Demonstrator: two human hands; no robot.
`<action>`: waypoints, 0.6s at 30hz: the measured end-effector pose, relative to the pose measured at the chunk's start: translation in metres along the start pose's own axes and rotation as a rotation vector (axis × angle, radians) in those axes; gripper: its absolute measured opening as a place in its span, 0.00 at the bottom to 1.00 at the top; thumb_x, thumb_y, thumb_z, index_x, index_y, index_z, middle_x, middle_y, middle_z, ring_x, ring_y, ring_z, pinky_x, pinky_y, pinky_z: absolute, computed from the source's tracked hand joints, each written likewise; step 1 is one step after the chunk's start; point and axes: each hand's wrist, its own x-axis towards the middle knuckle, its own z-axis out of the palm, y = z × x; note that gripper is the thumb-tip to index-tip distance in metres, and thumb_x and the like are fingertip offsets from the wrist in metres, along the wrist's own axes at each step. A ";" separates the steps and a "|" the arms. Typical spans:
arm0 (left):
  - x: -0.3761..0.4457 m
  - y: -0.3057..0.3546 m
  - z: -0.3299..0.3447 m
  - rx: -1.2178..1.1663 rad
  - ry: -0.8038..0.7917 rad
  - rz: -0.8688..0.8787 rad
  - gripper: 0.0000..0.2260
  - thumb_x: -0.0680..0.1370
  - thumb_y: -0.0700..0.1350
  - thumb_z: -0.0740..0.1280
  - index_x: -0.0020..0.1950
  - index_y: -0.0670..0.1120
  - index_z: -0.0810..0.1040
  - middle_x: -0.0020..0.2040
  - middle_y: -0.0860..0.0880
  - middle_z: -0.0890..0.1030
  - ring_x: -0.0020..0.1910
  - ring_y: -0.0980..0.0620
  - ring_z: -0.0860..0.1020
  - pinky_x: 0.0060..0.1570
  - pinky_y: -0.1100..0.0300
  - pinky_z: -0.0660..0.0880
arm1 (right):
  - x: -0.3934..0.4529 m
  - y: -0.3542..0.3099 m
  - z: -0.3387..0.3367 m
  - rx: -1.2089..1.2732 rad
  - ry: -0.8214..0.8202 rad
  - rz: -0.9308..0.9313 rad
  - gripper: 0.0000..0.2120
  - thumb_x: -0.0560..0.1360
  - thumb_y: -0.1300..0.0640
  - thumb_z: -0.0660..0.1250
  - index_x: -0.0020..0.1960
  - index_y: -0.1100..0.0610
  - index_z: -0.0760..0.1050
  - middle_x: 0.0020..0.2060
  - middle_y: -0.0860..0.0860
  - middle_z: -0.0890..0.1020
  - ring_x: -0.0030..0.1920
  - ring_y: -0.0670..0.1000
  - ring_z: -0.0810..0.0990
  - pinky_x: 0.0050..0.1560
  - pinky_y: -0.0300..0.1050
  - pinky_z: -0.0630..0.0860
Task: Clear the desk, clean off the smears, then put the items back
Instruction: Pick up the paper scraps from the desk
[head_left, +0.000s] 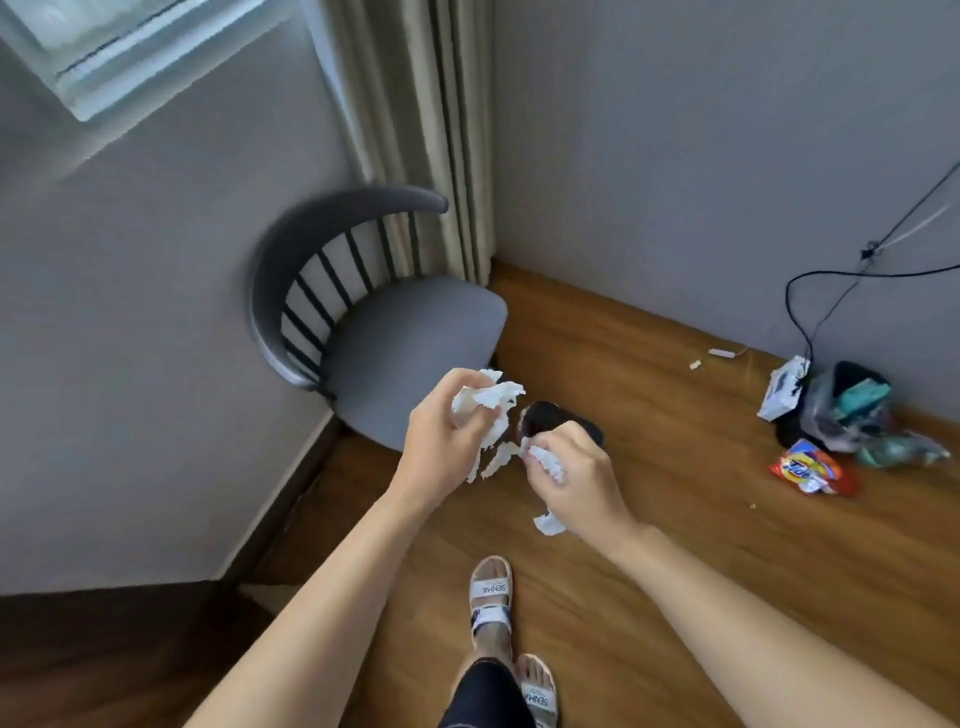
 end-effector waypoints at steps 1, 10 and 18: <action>0.016 -0.012 0.012 -0.003 -0.008 -0.004 0.06 0.82 0.41 0.70 0.57 0.50 0.79 0.53 0.58 0.81 0.52 0.62 0.79 0.47 0.74 0.73 | 0.003 0.016 0.004 -0.004 0.018 0.023 0.04 0.75 0.64 0.73 0.49 0.61 0.82 0.43 0.51 0.77 0.44 0.46 0.77 0.49 0.30 0.71; 0.122 -0.153 0.147 -0.058 -0.191 -0.121 0.07 0.80 0.41 0.72 0.54 0.54 0.81 0.50 0.63 0.83 0.50 0.60 0.81 0.49 0.67 0.75 | 0.028 0.205 0.066 -0.079 0.150 0.322 0.02 0.74 0.63 0.74 0.45 0.60 0.82 0.42 0.52 0.78 0.40 0.51 0.79 0.45 0.41 0.74; 0.163 -0.293 0.289 -0.056 -0.209 -0.216 0.10 0.79 0.41 0.71 0.54 0.56 0.80 0.51 0.55 0.84 0.45 0.53 0.80 0.48 0.57 0.76 | 0.037 0.375 0.163 -0.081 0.153 0.415 0.04 0.71 0.64 0.72 0.46 0.62 0.82 0.41 0.54 0.78 0.41 0.54 0.79 0.45 0.39 0.74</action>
